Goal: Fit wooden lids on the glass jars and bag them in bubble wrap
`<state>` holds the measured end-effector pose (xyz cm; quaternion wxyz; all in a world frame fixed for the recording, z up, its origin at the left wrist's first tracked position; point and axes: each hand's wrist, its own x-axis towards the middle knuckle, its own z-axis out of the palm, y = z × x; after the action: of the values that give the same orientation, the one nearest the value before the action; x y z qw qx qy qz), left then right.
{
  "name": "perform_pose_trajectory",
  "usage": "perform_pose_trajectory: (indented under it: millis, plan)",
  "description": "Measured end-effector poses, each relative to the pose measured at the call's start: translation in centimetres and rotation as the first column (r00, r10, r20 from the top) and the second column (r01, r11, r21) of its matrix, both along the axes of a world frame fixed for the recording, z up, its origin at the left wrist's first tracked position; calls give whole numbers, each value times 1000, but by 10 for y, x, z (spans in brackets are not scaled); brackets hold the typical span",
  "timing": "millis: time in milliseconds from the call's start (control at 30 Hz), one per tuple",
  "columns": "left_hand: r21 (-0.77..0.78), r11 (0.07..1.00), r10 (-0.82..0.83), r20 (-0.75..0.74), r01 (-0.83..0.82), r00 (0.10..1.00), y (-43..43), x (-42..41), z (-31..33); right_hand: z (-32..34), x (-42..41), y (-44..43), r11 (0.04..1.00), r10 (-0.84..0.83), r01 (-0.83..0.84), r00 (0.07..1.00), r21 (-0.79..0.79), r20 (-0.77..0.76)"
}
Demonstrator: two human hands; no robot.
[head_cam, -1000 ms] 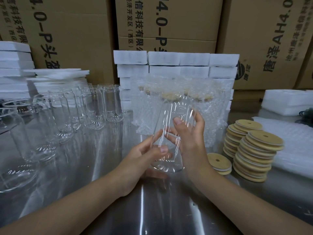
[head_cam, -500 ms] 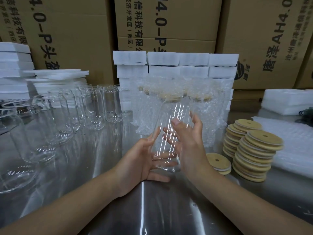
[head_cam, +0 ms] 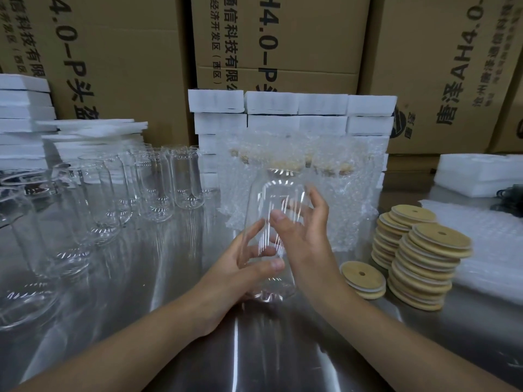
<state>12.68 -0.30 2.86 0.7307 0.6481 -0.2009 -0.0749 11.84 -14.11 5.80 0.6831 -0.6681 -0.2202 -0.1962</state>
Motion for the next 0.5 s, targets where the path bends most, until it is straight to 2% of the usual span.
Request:
perform_pose_trajectory:
  millis: [100,167,267,300,367,433,500]
  plan:
    - [-37,998,-50,-24,49,998,1,3,-3,1,1,-1,980,20,-19,1000,-196,6]
    - [-62,997,-42,-27,40,999,2,5,-3,2,0,-2,961,41,-29,998,-273,38]
    - [-113,992,45,-21,-47,999,2,6,-1,15,-2,-12,891,-81,121,991,-438,110]
    - [-129,988,87,-15,-88,996,2,6,0,21,-1,-18,818,-159,227,972,-528,172]
    - [-157,969,190,-6,-189,982,1,8,2,31,1,-30,584,-280,393,919,-710,279]
    - [-136,943,307,14,-303,951,3,10,4,37,2,-42,373,-335,359,912,-856,236]
    - [-114,917,389,44,-382,920,6,11,5,39,1,-55,207,-374,179,923,-962,92]
